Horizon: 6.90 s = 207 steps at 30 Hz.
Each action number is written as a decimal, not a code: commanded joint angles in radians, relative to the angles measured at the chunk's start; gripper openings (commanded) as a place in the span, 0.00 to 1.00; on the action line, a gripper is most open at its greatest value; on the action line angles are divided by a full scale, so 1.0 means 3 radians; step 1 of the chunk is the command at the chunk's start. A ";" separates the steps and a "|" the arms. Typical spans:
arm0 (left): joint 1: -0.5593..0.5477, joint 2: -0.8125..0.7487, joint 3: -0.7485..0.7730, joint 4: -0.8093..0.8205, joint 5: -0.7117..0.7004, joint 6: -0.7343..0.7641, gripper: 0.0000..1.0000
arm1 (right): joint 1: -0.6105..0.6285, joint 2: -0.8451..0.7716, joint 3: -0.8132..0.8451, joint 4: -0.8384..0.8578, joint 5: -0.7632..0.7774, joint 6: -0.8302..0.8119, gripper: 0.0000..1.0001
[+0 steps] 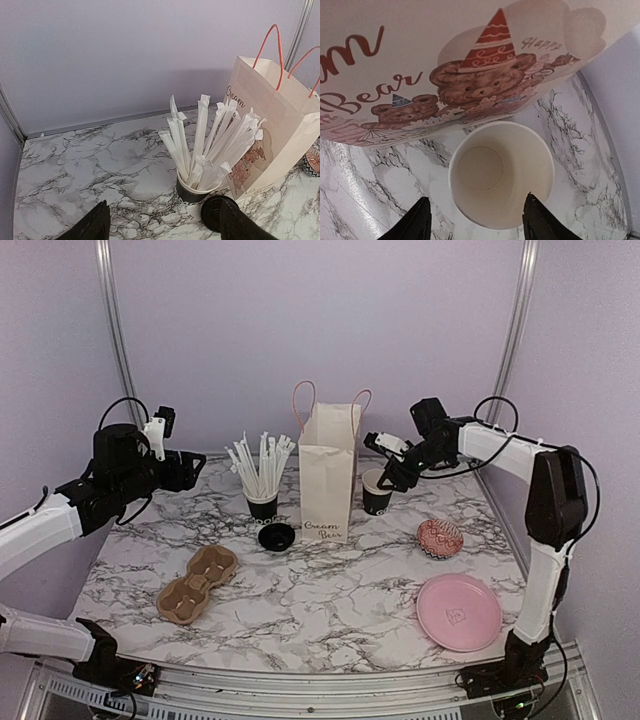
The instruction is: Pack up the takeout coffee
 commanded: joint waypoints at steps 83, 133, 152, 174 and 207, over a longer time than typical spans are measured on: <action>-0.0240 0.0617 0.0438 -0.0609 0.0385 0.0259 0.76 | 0.2315 -0.1081 -0.0906 -0.0899 -0.0185 -0.0697 0.36; -0.1188 0.3264 0.2222 -0.1843 -0.0114 0.1108 0.40 | -0.0313 -0.2788 -0.3044 0.1082 -0.0968 0.0305 0.37; -0.1186 0.2475 0.1841 -0.1860 0.0113 0.0781 0.06 | -0.0313 -0.2678 -0.3015 0.1056 -0.1033 0.0326 0.37; -0.1238 0.0669 0.0868 0.1166 0.2123 -0.0839 0.09 | 0.0092 -0.1759 -0.1273 0.2074 -0.2808 0.2934 0.99; -0.1590 0.1058 0.1002 0.1702 0.2231 -0.1064 0.10 | 0.0917 -0.1080 -0.0853 0.3045 -0.3008 0.3949 0.95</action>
